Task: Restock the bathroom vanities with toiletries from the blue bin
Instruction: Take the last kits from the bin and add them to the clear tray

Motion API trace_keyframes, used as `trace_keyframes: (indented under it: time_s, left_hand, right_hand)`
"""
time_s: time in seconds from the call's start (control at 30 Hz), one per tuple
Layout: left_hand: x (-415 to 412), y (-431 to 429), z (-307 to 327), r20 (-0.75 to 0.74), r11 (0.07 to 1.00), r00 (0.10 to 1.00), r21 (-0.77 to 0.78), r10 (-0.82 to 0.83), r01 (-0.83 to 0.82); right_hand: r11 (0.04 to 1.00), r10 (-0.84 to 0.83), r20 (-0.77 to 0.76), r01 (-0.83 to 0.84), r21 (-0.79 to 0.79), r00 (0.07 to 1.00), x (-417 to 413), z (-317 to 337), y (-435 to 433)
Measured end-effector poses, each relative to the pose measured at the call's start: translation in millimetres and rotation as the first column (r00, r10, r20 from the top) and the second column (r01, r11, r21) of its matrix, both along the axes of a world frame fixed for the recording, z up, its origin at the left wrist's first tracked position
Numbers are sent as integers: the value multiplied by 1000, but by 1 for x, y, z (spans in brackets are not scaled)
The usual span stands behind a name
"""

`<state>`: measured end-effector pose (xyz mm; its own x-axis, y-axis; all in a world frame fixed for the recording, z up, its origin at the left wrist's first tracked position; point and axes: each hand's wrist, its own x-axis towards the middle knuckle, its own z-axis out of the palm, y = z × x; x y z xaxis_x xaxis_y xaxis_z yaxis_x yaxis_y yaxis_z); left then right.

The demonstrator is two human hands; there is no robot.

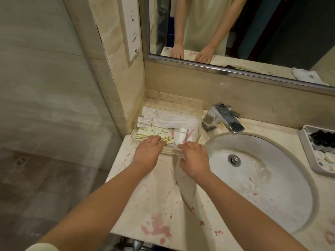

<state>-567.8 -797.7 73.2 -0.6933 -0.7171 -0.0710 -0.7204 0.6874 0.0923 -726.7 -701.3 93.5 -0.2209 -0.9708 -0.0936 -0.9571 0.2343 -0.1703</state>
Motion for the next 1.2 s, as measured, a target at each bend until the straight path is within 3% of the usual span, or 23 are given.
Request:
trace_keyframes:
  time_s: [0.23, 0.53, 0.8, 1.2]
  left_hand:
    - [-2, -15, 4, -3, 994, 999, -94, -50, 50]
    - [-7, -43, 10, -42, 992, 999, -129, 4, -10]
    - [-19, -59, 8, -56, 992, 998, -125, 27, -34]
    - [-30, -68, 5, -142, 986, 987, -140, 72, -92]
  right_hand:
    - [994, -52, -101, 41, -106, 994, -3, -2, -15]
    - [998, -49, -152, 52, 18, 987, -15, 0, -42]
    - [999, -45, -181, 43, -12, 982, -24, -1, -56]
    - [976, -85, -190, 43, -215, 978, -29, -7, -66]
